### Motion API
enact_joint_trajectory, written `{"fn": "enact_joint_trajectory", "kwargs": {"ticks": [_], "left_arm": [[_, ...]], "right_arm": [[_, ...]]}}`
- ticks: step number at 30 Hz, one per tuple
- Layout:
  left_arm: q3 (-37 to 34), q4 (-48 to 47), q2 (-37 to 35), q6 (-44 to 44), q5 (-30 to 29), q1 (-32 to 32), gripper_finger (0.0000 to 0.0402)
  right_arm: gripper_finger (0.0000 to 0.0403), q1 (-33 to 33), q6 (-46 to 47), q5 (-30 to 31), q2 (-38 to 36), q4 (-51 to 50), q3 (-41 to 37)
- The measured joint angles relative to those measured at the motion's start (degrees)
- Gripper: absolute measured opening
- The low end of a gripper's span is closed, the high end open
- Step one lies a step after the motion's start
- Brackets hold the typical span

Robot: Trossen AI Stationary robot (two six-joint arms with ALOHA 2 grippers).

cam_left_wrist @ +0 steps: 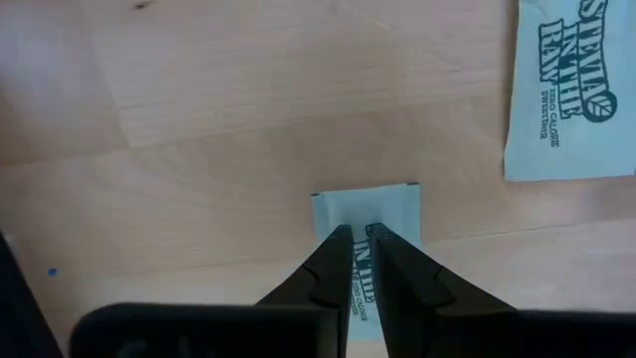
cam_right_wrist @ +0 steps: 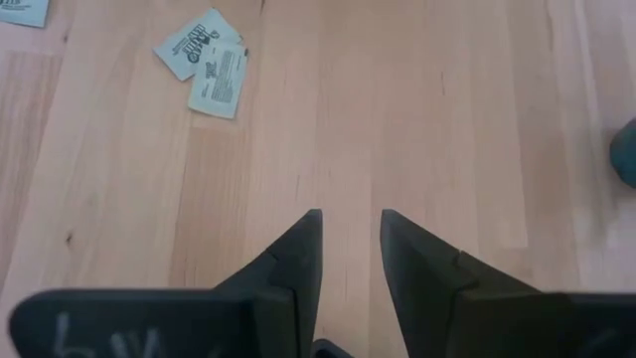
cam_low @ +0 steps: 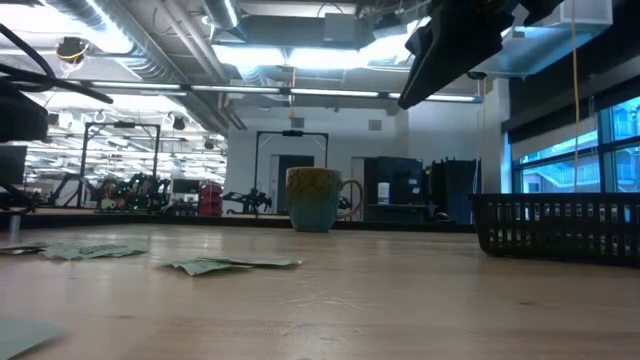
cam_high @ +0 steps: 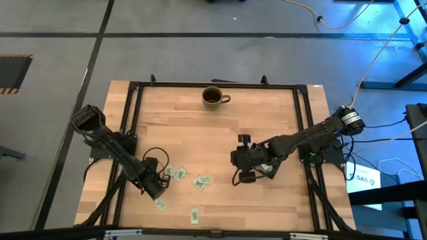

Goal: Pick and place Stevia / Truvia into bins
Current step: Put the stevia packet into the black bin

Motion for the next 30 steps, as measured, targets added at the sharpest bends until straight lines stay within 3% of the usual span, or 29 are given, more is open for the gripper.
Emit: {"fn": "enact_joint_trajectory", "kwargs": {"ticks": [9,30], "left_arm": [[0.02,0.54,0.14,8.90,-0.53,0.00,0.0057],[-0.02,-0.03,0.23,8.45,0.37,0.04,0.0094]], "right_arm": [[0.0108,0.00,0.04,0.00,0.00,-0.02,0.00],[0.0108,0.00,0.02,0.00,0.00,-0.05,0.00]]}}
